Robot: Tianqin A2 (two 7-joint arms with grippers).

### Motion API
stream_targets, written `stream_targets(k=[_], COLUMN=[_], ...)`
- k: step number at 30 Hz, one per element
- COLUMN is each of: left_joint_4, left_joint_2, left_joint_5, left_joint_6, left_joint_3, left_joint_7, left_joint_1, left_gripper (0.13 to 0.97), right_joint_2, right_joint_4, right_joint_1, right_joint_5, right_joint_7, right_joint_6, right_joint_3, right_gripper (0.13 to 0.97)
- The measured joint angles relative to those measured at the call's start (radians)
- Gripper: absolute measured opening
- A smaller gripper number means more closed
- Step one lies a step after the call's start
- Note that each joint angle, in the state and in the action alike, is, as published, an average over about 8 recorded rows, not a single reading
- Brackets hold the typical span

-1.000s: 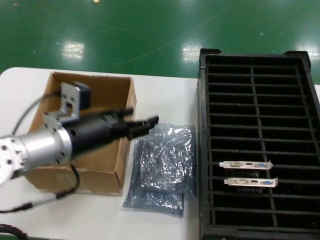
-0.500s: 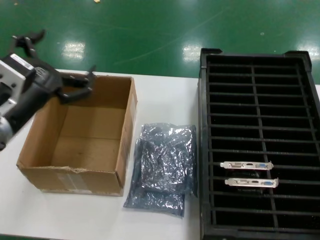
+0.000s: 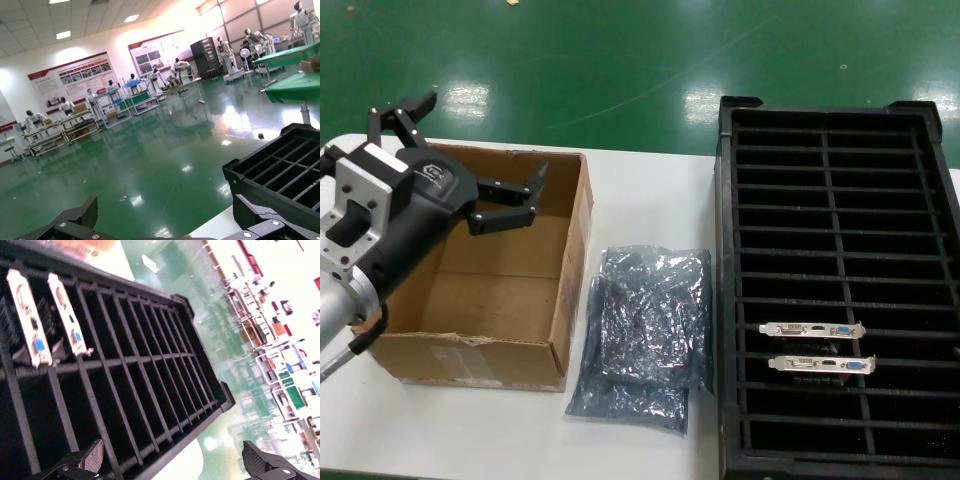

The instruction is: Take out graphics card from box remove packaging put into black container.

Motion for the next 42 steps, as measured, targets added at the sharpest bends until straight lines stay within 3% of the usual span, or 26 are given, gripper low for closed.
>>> stream_targets(k=[10,42], left_joint_4=[0.030,0.125], left_joint_2=[0.024,0.099], left_joint_5=[-0.109,-0.459], left_joint_6=[-0.090,-0.379], left_joint_3=[0.020,0.083], left_joint_7=[0.085,0.360], left_joint_1=[0.056,0.235], left_gripper=[0.966,0.966], right_joint_2=[-0.052,-0.220], right_joint_4=[-0.014,-0.061], right_joint_1=[-0.012,-0.050], right_joint_5=[0.119,0.501], right_joint_7=[-0.003,-0.012], right_joint_6=[0.076,0.322], right_joint_3=[-0.025,-0.104], right_gripper=[0.966,0.966])
